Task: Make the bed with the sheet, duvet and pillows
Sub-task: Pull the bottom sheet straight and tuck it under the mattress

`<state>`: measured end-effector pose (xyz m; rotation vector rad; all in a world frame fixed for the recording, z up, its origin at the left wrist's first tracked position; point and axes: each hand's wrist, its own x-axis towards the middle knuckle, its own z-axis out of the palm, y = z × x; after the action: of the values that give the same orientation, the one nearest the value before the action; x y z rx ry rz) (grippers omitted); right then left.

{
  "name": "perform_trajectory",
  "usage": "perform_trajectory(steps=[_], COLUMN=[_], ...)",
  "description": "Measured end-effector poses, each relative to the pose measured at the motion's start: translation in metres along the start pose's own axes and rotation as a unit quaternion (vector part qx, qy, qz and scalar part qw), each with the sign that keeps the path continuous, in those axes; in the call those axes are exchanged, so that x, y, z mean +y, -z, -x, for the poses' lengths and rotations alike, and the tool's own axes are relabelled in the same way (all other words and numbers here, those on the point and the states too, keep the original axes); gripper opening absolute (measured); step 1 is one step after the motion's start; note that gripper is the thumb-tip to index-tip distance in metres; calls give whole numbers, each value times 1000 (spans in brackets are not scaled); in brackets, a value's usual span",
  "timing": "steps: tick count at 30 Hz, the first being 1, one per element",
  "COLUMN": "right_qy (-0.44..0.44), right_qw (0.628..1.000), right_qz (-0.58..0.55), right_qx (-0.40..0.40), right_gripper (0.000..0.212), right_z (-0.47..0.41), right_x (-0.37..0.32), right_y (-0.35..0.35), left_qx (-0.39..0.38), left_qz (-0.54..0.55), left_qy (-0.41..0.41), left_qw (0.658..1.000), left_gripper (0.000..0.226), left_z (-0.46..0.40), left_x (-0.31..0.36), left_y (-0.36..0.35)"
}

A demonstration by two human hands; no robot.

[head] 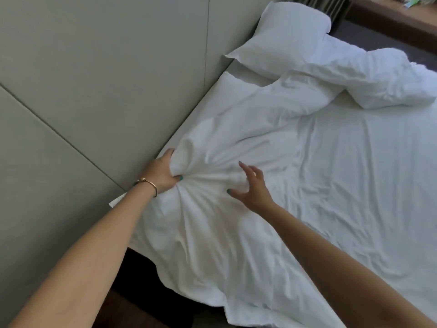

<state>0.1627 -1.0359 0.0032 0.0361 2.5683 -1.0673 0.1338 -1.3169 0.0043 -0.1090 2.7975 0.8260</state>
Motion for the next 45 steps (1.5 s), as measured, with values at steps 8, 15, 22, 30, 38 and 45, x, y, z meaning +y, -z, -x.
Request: perform_trajectory(steps=[8, 15, 22, 30, 38, 45], right_qy=[77, 87, 101, 174, 98, 93], right_qw=[967, 857, 904, 949, 926, 934], right_qz=[238, 499, 412, 243, 358, 345], right_qx=[42, -93, 56, 103, 64, -22], right_gripper=[100, 129, 62, 60, 57, 60], right_z=[-106, -233, -243, -265, -227, -110], right_x=[-25, -70, -63, -114, -47, 9], right_y=[59, 99, 74, -1, -56, -32], left_qx=[-74, -86, 54, 133, 213, 61], left_qz=[45, 269, 76, 3, -15, -113], left_qy=[189, 232, 216, 301, 117, 173], left_qw=[978, 931, 972, 944, 970, 977], left_gripper=[88, 113, 88, 86, 55, 76], left_z=[-11, -50, -24, -18, -23, -21], left_x=[-53, -41, -29, -82, 12, 15], left_y=[-15, -29, -35, -47, -109, -128])
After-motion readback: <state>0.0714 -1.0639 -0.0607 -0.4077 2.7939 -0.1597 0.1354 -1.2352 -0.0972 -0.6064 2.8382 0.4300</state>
